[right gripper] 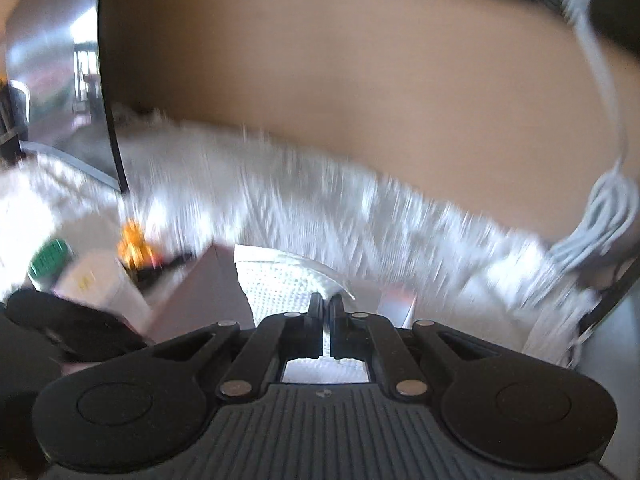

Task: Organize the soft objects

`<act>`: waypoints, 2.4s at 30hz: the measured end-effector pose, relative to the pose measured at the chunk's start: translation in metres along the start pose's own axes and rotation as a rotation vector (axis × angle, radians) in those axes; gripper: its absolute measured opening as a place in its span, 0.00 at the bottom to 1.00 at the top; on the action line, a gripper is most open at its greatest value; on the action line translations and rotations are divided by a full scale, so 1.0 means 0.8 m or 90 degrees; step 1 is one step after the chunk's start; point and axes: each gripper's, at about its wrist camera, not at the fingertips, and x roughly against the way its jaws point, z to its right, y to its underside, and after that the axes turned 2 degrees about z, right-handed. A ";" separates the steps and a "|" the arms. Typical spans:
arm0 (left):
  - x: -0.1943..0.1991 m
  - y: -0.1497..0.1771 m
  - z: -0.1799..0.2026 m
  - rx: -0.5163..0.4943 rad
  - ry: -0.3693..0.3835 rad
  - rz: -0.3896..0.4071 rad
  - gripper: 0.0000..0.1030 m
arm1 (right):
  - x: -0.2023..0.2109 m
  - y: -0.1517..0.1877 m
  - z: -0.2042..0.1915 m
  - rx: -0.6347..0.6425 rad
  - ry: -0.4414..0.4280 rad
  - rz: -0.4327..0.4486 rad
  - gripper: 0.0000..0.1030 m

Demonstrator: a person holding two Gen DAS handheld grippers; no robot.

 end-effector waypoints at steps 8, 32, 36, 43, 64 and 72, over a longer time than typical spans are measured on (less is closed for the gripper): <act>0.024 -0.006 -0.004 0.014 0.006 0.017 0.20 | -0.061 0.029 -0.009 0.027 0.016 -0.084 0.03; 0.109 0.019 -0.018 0.049 0.007 0.199 0.20 | 0.082 0.020 -0.020 -0.026 0.069 0.140 0.52; 0.139 0.037 -0.039 0.079 -0.019 0.210 0.20 | 0.103 0.034 -0.033 -0.021 0.105 0.177 0.57; 0.200 0.104 -0.103 0.163 -0.116 0.222 0.20 | 0.111 0.077 -0.078 0.026 0.035 0.135 0.57; 0.179 0.169 -0.241 0.388 -0.219 0.128 0.19 | 0.075 0.137 -0.267 0.239 -0.087 0.047 0.57; 0.135 0.162 -0.252 0.376 -0.240 0.036 0.24 | 0.074 0.153 -0.270 0.265 -0.076 0.029 0.57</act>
